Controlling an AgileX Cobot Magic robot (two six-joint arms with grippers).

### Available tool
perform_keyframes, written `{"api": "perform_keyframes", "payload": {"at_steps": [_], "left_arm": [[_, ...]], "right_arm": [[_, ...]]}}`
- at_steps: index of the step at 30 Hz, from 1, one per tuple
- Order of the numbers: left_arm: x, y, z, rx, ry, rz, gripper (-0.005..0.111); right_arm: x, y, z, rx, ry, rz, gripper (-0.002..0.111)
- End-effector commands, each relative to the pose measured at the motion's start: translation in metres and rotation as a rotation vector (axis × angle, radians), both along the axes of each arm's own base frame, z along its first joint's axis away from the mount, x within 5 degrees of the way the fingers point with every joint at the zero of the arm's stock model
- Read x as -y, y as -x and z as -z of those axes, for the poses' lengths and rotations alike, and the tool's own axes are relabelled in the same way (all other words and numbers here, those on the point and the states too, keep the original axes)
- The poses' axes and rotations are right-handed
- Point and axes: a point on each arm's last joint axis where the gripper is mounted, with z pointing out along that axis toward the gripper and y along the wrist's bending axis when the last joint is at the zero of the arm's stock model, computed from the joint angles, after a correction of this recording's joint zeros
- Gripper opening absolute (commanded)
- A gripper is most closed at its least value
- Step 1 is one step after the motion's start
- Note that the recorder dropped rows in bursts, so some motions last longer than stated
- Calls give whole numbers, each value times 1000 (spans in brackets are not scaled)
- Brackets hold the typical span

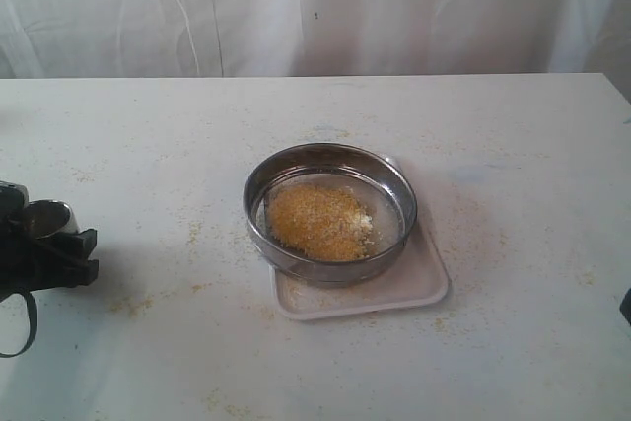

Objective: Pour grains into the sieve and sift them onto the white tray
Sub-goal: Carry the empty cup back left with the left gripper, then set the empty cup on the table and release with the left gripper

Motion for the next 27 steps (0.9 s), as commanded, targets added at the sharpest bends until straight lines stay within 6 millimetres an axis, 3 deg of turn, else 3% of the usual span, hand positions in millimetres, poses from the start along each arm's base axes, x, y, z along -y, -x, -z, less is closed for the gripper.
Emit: {"api": "perform_keyframes", "payload": {"at_steps": [1, 7, 10, 18, 27], "left_arm": [[0, 3, 2, -20, -6, 5, 69], [-1, 3, 1, -7, 28, -22, 97], [-1, 3, 1, -8, 52, -35, 105], [-2, 6, -10, 44, 64, -54, 105], [-2, 37, -22, 53, 69, -87, 105]], "right_arm": [[1, 0, 0, 12, -1, 8, 0], [1, 0, 0, 12, -1, 8, 0], [1, 0, 0, 12, -1, 8, 0], [1, 0, 0, 12, -1, 8, 0], [1, 0, 0, 12, -1, 8, 0]]}}
